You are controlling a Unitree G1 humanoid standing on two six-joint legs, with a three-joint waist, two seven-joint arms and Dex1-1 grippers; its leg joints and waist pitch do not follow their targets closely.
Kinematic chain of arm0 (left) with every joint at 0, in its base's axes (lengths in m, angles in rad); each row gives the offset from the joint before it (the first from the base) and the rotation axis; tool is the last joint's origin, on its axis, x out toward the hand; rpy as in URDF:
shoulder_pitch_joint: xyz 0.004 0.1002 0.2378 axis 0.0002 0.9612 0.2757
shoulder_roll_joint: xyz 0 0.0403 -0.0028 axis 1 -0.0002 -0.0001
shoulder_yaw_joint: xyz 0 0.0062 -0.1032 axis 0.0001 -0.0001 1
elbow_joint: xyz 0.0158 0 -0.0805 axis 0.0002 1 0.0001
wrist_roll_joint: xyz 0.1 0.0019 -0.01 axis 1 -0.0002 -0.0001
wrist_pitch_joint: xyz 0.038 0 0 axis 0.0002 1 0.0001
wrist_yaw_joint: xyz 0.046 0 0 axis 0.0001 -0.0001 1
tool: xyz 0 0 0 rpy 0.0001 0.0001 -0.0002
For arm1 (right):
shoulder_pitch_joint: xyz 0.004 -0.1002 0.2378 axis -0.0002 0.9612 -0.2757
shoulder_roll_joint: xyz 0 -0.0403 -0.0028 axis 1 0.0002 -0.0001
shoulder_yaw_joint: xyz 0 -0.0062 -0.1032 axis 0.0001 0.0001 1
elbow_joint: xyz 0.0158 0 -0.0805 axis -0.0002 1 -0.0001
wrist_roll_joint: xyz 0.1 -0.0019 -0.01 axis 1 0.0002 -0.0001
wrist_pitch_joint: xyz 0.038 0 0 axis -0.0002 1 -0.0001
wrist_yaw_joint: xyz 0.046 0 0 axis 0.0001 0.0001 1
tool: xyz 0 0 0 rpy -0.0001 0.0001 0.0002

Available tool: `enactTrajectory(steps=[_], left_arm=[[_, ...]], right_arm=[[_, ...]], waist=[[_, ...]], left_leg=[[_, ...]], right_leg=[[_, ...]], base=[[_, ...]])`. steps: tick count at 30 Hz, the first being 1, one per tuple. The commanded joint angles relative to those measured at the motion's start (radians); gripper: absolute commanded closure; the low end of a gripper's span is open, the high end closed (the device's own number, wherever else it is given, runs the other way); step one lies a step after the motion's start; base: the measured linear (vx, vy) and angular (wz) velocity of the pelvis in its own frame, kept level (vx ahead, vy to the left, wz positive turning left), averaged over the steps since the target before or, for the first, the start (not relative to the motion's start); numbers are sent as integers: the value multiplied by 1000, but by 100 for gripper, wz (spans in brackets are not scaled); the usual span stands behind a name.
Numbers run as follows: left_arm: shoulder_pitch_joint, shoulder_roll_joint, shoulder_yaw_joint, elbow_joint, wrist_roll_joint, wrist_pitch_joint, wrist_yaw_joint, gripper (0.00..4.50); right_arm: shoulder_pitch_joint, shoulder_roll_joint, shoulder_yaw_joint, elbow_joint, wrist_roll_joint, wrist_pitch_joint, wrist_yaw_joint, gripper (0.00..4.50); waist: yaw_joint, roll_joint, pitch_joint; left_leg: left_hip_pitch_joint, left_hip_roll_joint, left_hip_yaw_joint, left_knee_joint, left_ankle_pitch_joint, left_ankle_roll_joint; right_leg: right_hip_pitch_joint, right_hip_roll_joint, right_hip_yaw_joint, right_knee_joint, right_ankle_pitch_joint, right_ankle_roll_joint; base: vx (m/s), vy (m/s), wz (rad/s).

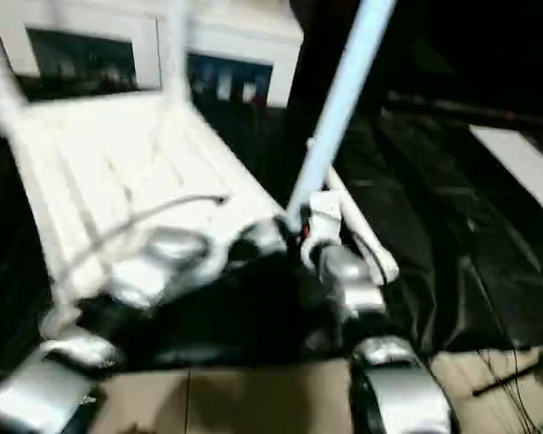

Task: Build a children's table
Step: Rotate leg to tighten

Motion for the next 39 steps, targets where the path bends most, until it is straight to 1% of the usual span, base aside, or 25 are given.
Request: enactTrajectory(steps=[1,2,4,5,7,8,10,13,14,15,17,18,19,20,21,22,23,24,26,27,29,30,31,34,39], left_arm=[[23,-39,14,48,-16,5,54,450],[23,-54,12,53,-12,5,63,450],[22,-64,10,58,-9,5,70,450],[22,-70,9,60,-5,5,77,450],[22,-71,10,58,-4,8,86,450],[21,-69,12,59,-5,8,90,450],[19,-64,16,61,-7,8,95,450],[20,-42,13,49,-6,-13,78,450],[20,-39,11,47,-5,-16,74,450],[24,-28,9,38,-6,-20,61,450],[25,-24,9,35,-6,-22,57,450],[38,17,-5,6,0,-46,4,450],[47,45,-17,-8,5,-74,-34,450],[55,69,-29,-21,6,-114,-73,450],[63,88,-35,-33,2,-135,-108,450],[63,88,-35,-33,2,-135,-108,450],[71,105,-38,-45,-4,-147,-139,450],[81,130,-46,-60,-11,-178,-183,450],[88,146,-51,-70,-16,-198,-211,450],[110,186,-64,-106,-37,-237,-297,450],[131,223,-77,-150,-59,-235,-373,450],[131,223,-77,-150,-59,-235,-373,450],[141,247,-87,-173,-66,-237,-412,450],[163,293,-100,-216,-84,-240,-486,450],[178,317,-98,-241,-99,-247,-540,450]], right_arm=[[1,13,-36,87,9,34,-94,177],[-14,27,-34,98,4,28,-104,177],[-23,36,-33,106,1,24,-111,177],[-33,46,-35,114,-1,20,-117,177],[-44,60,-41,123,6,6,-95,177],[-47,64,-41,125,8,2,-80,142],[-49,67,-42,126,9,-9,-73,108],[-55,63,-38,127,2,-31,-49,84],[-56,62,-37,127,0,-35,-46,84],[-57,56,-32,120,-3,-41,-30,73],[-57,54,-31,117,-4,-43,-24,61],[-47,31,-20,77,0,-47,79,61],[-34,11,-10,47,2,-44,147,61],[-21,-7,3,21,1,-39,204,61],[-7,-26,14,-1,-1,-38,250,61],[-7,-26,14,-1,-1,-38,250,61],[7,-44,24,-22,-2,-36,286,61],[24,-69,37,-49,-3,-30,337,61],[34,-84,44,-66,-2,-25,370,61],[58,-121,63,-103,-4,-26,446,61],[82,-154,86,-144,-2,-19,535,61],[82,-154,86,-144,-2,-19,535,61],[96,-173,104,-170,-2,-15,593,61],[123,-211,138,-220,-4,-10,702,61],[146,-238,169,-263,0,-2,802,61]], waist=[[-2,6,-58],[-2,3,-59],[-2,4,-57],[-2,0,-57],[-2,-2,-56],[-2,-2,-55],[-1,-3,-55],[-2,-4,-56],[-2,-3,-56],[-4,0,-55],[-5,-2,-56],[-5,1,-56],[-6,-3,-57],[-6,-1,-56],[-7,-1,-56],[-5,-1,-55],[-5,2,-55],[-6,2,-54],[0,3,-53],[2,7,-52],[5,6,-52],[2,7,-50],[2,8,-51],[2,6,-48],[3,3,-51]], left_leg=[[7,22,-1,-59,-205,2],[6,22,-1,-59,-195,7],[5,22,-1,-59,-200,11],[6,23,-1,-59,-208,12],[7,24,-2,-61,-230,13],[7,25,-3,-61,-236,12],[7,25,-4,-62,-242,8],[6,25,-4,-62,-238,11],[5,25,-4,-63,-240,11],[3,25,-5,-64,-242,10],[3,25,-5,-63,-246,9],[3,26,-5,-63,-245,10],[-2,25,-6,-63,-244,21],[-2,26,-5,-63,-239,23],[-2,27,-5,-63,-230,32],[0,27,-5,-63,-228,35],[2,27,-5,-63,-226,34],[6,29,-3,-63,-226,31],[6,31,-3,-64,-218,32],[7,32,-5,-66,-223,29],[9,34,-3,-66,-230,29],[7,33,-1,-68,-236,32],[10,33,-2,-68,-243,24],[8,34,-3,-69,-264,20],[9,34,-3,-67,-227,20]], right_leg=[[39,-50,42,-68,-167,-149],[40,-49,41,-68,-156,-148],[39,-49,41,-69,-163,-145],[39,-48,40,-71,-177,-139],[37,-51,40,-75,-213,-129],[36,-52,40,-76,-223,-127],[35,-52,40,-77,-236,-121],[36,-51,40,-76,-218,-125],[36,-51,39,-77,-223,-124],[37,-51,40,-77,-230,-122],[37,-52,40,-78,-238,-121],[36,-52,40,-77,-233,-124],[43,-50,38,-79,-228,-121],[42,-51,40,-78,-219,-123],[42,-52,40,-77,-209,-127],[41,-51,40,-79,-211,-129],[40,-52,40,-78,-220,-136],[36,-53,42,-78,-219,-146],[38,-52,42,-76,-206,-157],[39,-52,41,-76,-205,-162],[39,-51,42,-73,-194,-172],[36,-50,44,-73,-191,-178],[36,-51,43,-74,-207,-179],[37,-52,43,-76,-238,-172],[37,-53,44,-71,-206,-181]], base=[[0,0,0],[0,0,0],[0,0,0],[0,0,0],[0,0,0],[0,0,0],[0,0,0],[0,0,0],[0,0,0],[0,0,0],[0,0,0],[0,0,0],[0,0,0],[0,0,0],[0,0,0],[0,0,0],[0,0,0],[0,0,0],[0,0,0],[0,0,0],[0,0,0],[0,0,0],[0,0,0],[0,0,0],[0,0,0]])
